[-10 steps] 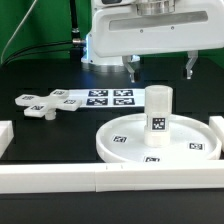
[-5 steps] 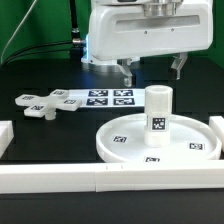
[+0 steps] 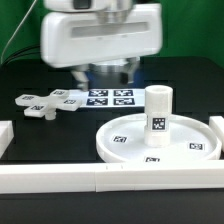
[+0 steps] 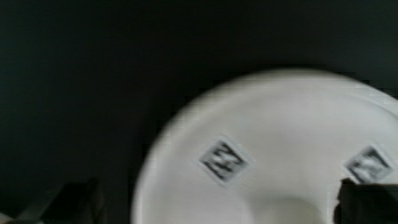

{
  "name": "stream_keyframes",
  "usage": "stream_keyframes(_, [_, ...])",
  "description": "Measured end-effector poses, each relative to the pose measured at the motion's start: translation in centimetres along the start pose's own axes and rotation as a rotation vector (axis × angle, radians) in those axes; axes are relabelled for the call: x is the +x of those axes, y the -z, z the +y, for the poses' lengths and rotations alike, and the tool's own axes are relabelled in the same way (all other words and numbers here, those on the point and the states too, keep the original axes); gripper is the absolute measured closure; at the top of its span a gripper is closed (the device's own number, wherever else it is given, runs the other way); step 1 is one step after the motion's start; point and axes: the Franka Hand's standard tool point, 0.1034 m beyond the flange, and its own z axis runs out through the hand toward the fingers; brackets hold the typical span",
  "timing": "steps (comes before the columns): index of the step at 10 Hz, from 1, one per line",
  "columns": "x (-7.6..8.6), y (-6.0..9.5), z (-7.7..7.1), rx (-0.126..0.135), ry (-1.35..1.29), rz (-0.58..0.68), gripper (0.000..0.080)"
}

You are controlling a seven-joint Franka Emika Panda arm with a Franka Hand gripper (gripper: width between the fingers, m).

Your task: Assemble round table

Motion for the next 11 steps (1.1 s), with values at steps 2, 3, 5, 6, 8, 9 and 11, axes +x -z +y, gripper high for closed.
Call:
stream_keyframes(2, [-0.4, -0.3, 0.3, 0.002, -0.009, -0.005, 0.0151])
stream_keyframes(3, [-0.4, -0.4, 0.3, 0.003, -0.009, -0.006, 0.0151])
stream_keyframes(5, [-0.8, -0.4, 0.6, 0.004, -0.022, -0.008, 0.0151])
stream_keyframes(6, [-2.1, -0.6, 1.5, 0.003, -0.057, -0.011, 0.0151])
stream_keyframes(8, [-5.9, -1.6, 2.7, 0.003, -0.117, -0.037, 0.0151])
stream_keyframes(9, [-7.2, -2.0, 2.7, 0.010, -0.133, -0.050, 0.0151])
stream_keyframes(11, [-8.0, -2.4, 2.4, 0.019, -0.140, -0.064, 0.0151])
